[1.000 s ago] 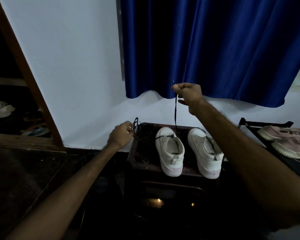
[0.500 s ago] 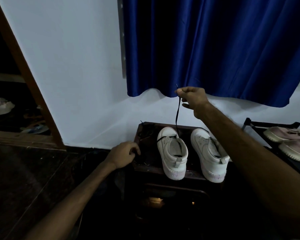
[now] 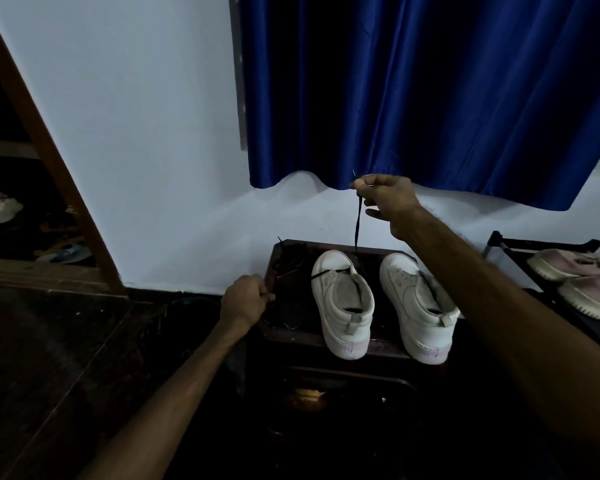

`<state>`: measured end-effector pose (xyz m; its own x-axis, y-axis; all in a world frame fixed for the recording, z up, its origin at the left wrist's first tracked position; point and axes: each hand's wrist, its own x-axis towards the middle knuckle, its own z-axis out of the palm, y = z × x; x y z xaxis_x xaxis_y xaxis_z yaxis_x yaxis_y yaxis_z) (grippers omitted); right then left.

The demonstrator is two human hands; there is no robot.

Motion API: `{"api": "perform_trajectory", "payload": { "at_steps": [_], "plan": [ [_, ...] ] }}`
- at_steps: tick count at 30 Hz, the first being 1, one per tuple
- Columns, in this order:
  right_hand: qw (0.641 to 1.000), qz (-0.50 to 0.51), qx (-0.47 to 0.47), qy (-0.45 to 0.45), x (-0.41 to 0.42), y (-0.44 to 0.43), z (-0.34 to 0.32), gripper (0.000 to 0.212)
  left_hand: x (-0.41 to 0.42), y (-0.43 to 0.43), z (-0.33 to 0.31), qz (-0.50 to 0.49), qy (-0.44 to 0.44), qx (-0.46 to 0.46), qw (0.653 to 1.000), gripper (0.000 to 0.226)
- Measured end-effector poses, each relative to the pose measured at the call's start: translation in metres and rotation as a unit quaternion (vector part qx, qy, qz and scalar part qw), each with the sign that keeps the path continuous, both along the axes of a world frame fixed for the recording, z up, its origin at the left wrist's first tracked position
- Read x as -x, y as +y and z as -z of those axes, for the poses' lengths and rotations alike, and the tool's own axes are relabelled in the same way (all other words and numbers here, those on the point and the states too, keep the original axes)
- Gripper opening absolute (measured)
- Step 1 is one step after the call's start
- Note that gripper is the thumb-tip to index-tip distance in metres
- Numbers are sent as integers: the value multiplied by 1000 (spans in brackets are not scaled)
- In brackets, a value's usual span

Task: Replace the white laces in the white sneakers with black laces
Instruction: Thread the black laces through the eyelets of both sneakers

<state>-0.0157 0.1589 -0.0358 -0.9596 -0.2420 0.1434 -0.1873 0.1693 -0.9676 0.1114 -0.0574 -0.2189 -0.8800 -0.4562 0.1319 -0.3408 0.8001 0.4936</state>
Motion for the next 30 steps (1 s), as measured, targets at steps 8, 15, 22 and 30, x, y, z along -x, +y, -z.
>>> {"api": "perform_trajectory", "payload": {
  "at_steps": [8,15,22,30],
  "plan": [
    [1000,-3,11,-11,0,-2,2,10,-9,-13,-1,11,47,-98,994,8],
    [1000,-2,2,-3,1,-2,4,9,-18,-10,3,106,59,-36,992,8],
    [1000,-3,11,-4,-2,1,2,7,-11,-16,-34,-6,107,-66,992,10],
    [993,-8,106,57,-7,-5,-40,13,17,19,-229,69,187,-459,866,10]
  ]
}}
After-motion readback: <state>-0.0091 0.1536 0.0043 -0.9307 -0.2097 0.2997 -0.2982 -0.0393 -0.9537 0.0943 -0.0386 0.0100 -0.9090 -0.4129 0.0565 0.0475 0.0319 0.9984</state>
